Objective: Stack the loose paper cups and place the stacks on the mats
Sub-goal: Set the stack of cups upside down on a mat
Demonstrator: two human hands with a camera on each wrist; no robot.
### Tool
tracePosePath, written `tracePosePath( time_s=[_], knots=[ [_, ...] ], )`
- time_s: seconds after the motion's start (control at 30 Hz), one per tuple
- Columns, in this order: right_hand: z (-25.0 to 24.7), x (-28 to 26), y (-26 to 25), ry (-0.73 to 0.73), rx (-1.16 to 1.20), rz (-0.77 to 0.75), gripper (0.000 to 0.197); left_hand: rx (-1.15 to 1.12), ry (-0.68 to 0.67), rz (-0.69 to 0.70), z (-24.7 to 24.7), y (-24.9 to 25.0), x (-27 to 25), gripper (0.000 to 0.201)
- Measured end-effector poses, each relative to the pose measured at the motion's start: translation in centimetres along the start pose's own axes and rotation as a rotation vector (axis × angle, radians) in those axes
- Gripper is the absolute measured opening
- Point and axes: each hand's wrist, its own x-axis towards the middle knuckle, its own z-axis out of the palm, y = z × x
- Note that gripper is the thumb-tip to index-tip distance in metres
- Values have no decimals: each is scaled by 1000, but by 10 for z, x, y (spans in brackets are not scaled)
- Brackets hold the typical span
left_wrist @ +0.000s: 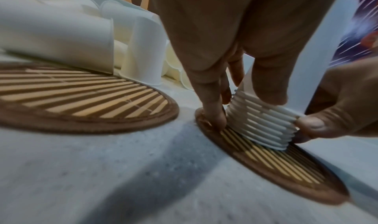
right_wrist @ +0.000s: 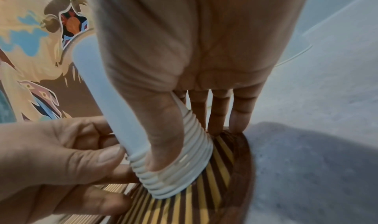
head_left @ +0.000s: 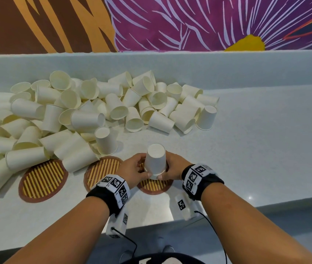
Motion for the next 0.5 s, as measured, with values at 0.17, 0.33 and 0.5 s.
tracePosePath(
  time_s=[0.17,0.33,0.5],
  knots=[
    [-10,2,6,-66,22,-1,89,-2,-1,-31,4,2,8,66],
    [-7,4,9,-53,-20,-21,86,-84,-32,-75,3,-1,12,72],
    [-10,8,9,-31,-28,-50,82,-59,-14,-75,4,3,16,68]
  ],
)
